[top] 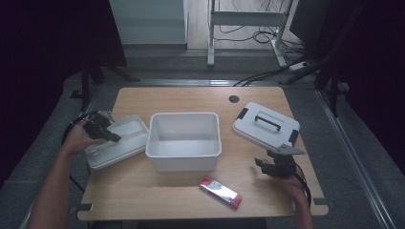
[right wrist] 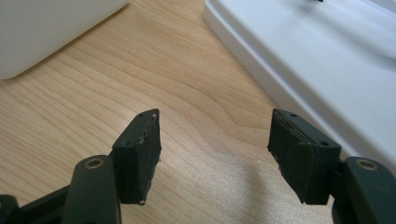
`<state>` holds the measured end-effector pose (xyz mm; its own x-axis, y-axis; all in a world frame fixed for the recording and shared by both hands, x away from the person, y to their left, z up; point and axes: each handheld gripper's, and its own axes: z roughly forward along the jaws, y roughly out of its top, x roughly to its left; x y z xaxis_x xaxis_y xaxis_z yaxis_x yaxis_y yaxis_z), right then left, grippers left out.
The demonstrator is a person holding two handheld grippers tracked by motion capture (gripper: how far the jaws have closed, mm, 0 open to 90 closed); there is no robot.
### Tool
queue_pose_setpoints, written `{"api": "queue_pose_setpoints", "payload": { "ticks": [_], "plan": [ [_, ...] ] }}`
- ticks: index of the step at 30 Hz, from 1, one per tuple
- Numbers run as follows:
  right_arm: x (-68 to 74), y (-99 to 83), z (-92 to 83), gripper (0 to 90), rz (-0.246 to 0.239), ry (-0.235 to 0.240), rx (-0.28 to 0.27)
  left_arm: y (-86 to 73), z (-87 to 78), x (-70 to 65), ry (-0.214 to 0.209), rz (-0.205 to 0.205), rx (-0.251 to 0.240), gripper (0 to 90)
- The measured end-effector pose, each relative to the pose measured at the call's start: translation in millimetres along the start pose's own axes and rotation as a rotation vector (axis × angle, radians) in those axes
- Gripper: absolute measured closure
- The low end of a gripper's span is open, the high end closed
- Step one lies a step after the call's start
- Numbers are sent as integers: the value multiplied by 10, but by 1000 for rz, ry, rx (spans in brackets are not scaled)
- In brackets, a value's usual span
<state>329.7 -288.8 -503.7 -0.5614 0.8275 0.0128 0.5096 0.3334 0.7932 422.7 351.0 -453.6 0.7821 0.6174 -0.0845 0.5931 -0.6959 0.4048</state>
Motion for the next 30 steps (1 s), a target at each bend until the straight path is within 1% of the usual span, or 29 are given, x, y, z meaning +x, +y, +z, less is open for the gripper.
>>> {"api": "queue_pose_setpoints", "payload": {
  "ticks": [8, 12, 14, 16, 17, 21, 23, 24, 25, 26, 28, 30],
  "plan": [
    [-7, -1, -6, 342, -1, -3, -1, -83, 180, 1, -17, -17, 1, 897],
    [-3, -1, -3, 342, -2, -1, 0, -118, 239, -3, -12, -22, 9, 896],
    [-1, 0, -3, 342, -3, 0, 1, -131, 272, -5, -5, -20, 22, 895],
    [-3, 0, -3, 342, -3, -1, 0, -137, 278, -7, -2, -21, 13, 893],
    [-3, 0, -4, 342, -3, -1, 0, -134, 277, -8, -1, -19, 17, 893],
    [-1, 0, -3, 342, -4, 0, 2, -120, 290, -25, 12, -1, 33, 883],
    [-2, 2, -5, 342, -6, -1, 1, -119, 317, -44, 21, 3, 35, 846],
    [-2, 4, -9, 342, -5, -2, 0, -118, 316, -50, 31, 1, 23, 818],
    [-3, 5, -12, 342, -5, -2, 0, -116, 308, -49, 39, 8, 23, 781],
    [-3, 5, -13, 342, -5, -2, -1, -110, 296, -52, 59, 11, 16, 748],
    [-2, 10, -19, 342, -6, -4, -4, -90, 234, -80, 92, -2, -6, 633],
    [9, 25, -36, 342, -12, -2, -8, -70, 167, -126, 129, 9, -16, 584]
  ]
}}
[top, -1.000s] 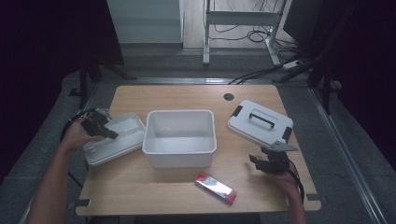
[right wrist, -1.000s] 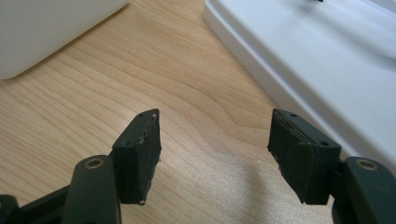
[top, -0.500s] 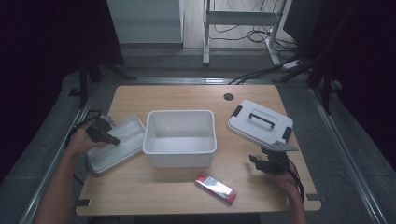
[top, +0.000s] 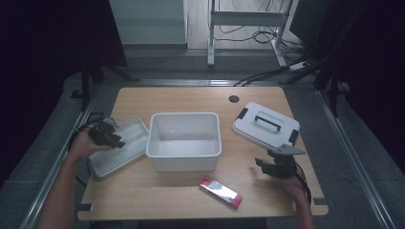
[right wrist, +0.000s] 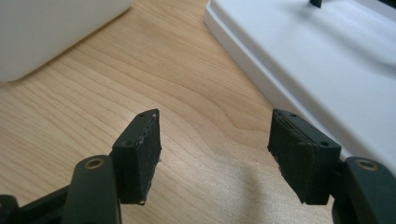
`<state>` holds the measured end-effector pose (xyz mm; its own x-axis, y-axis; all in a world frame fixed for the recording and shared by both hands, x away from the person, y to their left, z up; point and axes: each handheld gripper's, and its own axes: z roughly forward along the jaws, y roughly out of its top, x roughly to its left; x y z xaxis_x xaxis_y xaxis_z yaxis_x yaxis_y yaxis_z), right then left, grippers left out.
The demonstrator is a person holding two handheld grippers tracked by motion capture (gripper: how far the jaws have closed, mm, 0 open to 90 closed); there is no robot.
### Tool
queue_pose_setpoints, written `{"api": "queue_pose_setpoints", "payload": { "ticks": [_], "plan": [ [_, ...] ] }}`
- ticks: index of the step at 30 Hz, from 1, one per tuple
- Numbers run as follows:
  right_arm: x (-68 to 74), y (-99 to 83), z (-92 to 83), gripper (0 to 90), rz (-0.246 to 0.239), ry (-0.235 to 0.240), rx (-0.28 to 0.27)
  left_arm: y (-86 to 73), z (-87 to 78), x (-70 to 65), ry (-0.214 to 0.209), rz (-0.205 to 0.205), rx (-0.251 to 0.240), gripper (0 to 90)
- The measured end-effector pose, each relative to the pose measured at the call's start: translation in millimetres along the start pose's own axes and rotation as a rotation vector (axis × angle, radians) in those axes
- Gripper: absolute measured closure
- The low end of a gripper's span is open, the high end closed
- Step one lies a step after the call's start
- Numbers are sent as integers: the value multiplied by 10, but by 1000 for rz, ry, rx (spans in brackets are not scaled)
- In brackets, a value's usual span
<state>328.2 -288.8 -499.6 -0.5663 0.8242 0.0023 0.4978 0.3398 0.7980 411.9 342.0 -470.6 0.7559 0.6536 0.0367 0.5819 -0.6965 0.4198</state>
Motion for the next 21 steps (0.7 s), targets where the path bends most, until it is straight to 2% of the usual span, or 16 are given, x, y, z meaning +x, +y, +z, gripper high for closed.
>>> {"api": "queue_pose_setpoints", "payload": {
  "ticks": [3, 6, 10, 13, 17, 19, 21],
  "plan": [
    [20, 30, -20, 342, -7, 2, -6, 7, -139, -60, 56, -6, -42, 532],
    [47, 55, -33, 341, -16, 11, -7, -45, -254, -113, 81, -37, -96, 495],
    [95, 96, -39, 340, -34, 20, -1, -133, -317, -186, 130, -59, -119, 485],
    [137, 148, -52, 340, -52, 27, 1, -154, -302, -255, 131, -67, -117, 485],
    [224, 253, -79, 339, -84, 44, 7, -131, -236, -348, 137, -65, -84, 469],
    [285, 305, -73, 340, -97, 61, 25, -118, -203, -371, 134, -75, -83, 462],
    [334, 346, -65, 340, -107, 74, 54, -100, -172, -383, 123, -68, -84, 457]
  ]
}}
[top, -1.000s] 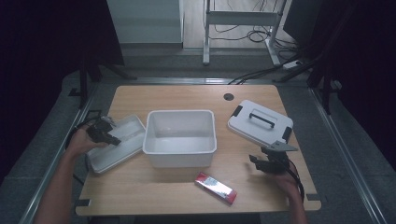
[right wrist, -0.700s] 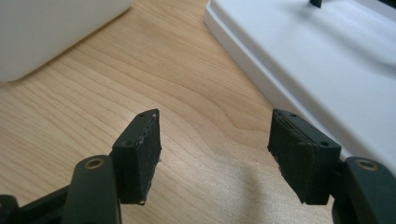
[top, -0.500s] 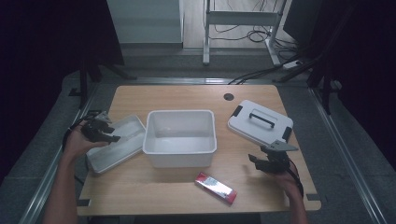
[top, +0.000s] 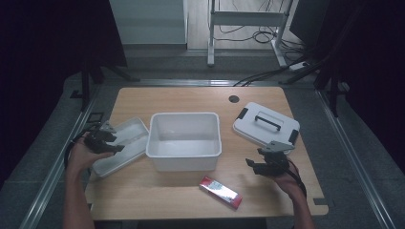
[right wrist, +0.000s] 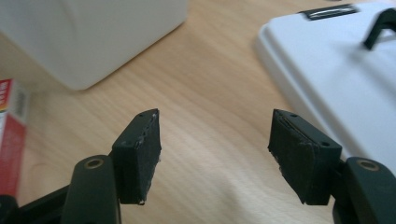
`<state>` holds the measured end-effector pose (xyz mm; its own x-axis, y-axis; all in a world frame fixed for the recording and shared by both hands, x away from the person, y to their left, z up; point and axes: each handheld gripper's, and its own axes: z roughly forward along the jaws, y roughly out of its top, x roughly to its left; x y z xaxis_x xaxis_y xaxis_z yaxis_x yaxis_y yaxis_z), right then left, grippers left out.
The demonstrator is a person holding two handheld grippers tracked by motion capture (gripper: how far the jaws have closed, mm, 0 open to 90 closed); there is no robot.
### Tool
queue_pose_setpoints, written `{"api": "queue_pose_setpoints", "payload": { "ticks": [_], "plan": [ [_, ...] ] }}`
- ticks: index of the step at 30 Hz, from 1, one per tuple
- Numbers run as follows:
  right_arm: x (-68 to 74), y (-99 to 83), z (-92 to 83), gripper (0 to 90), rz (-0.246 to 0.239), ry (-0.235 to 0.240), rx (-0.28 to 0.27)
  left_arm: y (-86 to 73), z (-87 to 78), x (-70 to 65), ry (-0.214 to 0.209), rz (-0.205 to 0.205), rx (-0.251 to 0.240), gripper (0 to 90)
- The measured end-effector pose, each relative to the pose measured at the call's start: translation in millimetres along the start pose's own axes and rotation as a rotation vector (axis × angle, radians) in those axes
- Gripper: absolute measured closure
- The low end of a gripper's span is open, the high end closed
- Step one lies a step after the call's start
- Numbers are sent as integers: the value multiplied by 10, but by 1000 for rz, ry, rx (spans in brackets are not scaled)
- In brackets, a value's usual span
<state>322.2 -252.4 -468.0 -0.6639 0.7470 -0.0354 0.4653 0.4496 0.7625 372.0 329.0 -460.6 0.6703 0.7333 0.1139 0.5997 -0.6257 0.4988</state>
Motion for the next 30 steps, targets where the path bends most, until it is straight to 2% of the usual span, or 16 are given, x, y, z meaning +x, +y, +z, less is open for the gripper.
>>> {"api": "queue_pose_setpoints", "payload": {
  "ticks": [3, 7, 13, 19, 27, 30],
  "plan": [
    [85, 98, -8, 343, -28, 29, 38, 42, 6, 2, -1, 6, -11, 443],
    [223, 204, -34, 342, -46, 67, 72, 25, 22, -4, -1, -24, -48, 409],
    [522, 318, -26, 341, -95, 134, 151, -21, 35, -26, 0, -24, -47, 373],
    [733, 405, 63, 344, -143, 188, 250, -22, 52, -35, 8, -35, -30, 369],
    [975, 472, 218, 348, -184, 225, 388, -8, 41, -36, 24, -44, -23, 369],
    [1059, 456, 259, 348, -189, 238, 420, -8, 55, -38, 26, -44, -15, 368]
  ]
}}
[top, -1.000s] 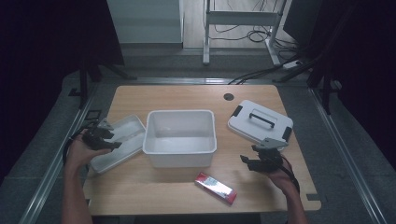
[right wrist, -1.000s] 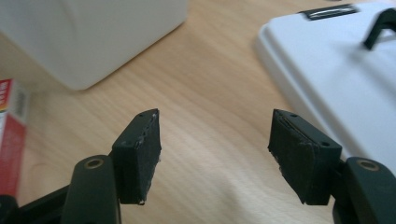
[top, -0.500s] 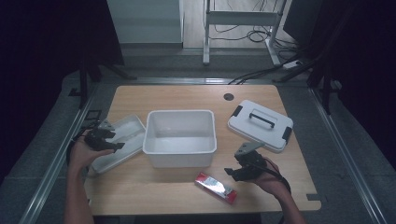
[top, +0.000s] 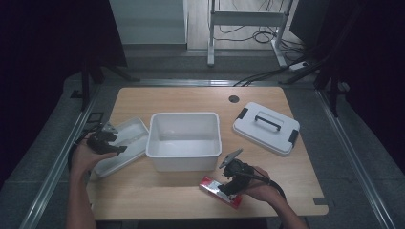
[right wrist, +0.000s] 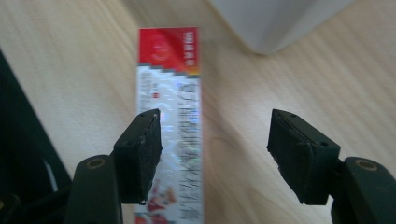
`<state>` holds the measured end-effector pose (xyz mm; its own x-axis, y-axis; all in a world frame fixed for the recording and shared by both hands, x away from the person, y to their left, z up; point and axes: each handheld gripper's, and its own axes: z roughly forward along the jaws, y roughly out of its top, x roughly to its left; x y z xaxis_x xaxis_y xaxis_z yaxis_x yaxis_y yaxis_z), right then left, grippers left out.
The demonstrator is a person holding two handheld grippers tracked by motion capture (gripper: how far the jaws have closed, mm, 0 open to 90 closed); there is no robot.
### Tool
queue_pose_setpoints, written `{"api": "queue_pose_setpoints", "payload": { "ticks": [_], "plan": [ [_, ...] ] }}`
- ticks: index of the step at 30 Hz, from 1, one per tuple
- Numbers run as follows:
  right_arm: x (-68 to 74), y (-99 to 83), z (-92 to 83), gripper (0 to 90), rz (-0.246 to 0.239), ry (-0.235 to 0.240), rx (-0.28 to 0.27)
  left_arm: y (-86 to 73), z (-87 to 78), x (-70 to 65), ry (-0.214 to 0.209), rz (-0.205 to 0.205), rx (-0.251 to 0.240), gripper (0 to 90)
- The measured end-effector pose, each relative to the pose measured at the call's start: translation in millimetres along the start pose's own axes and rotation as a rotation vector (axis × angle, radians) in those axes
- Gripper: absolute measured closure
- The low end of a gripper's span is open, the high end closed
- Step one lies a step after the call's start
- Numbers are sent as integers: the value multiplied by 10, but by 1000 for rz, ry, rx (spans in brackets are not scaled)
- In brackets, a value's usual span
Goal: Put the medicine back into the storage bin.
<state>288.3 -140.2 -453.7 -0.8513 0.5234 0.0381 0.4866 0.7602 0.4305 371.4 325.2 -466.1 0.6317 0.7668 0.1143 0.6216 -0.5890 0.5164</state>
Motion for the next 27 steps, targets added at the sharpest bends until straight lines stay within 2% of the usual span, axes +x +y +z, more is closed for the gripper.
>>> {"api": "queue_pose_setpoints", "payload": {
  "ticks": [4, 13, 17, 20, 23, 25, 27],
  "plan": [
    [109, 13, 80, 347, -19, 20, 37, 11, 15, -11, 2, 1, 0, 369],
    [187, -26, 253, 348, -41, 38, 94, 19, 51, -20, 6, 0, 14, 369],
    [203, -45, 301, 408, -53, 33, 118, 18, 59, -23, 4, 5, 19, 368],
    [217, -44, 301, 493, -58, 26, 113, 14, 69, -24, 3, 1, 17, 368],
    [225, -39, 296, 508, -87, 22, 119, 12, 69, -23, 5, 2, 15, 368],
    [225, -35, 279, 510, -115, 38, 134, 9, 65, -19, 6, -1, 10, 369],
    [229, -30, 216, 510, -130, 55, 127, 5, 59, -13, 7, -3, 8, 369]
  ]
}}
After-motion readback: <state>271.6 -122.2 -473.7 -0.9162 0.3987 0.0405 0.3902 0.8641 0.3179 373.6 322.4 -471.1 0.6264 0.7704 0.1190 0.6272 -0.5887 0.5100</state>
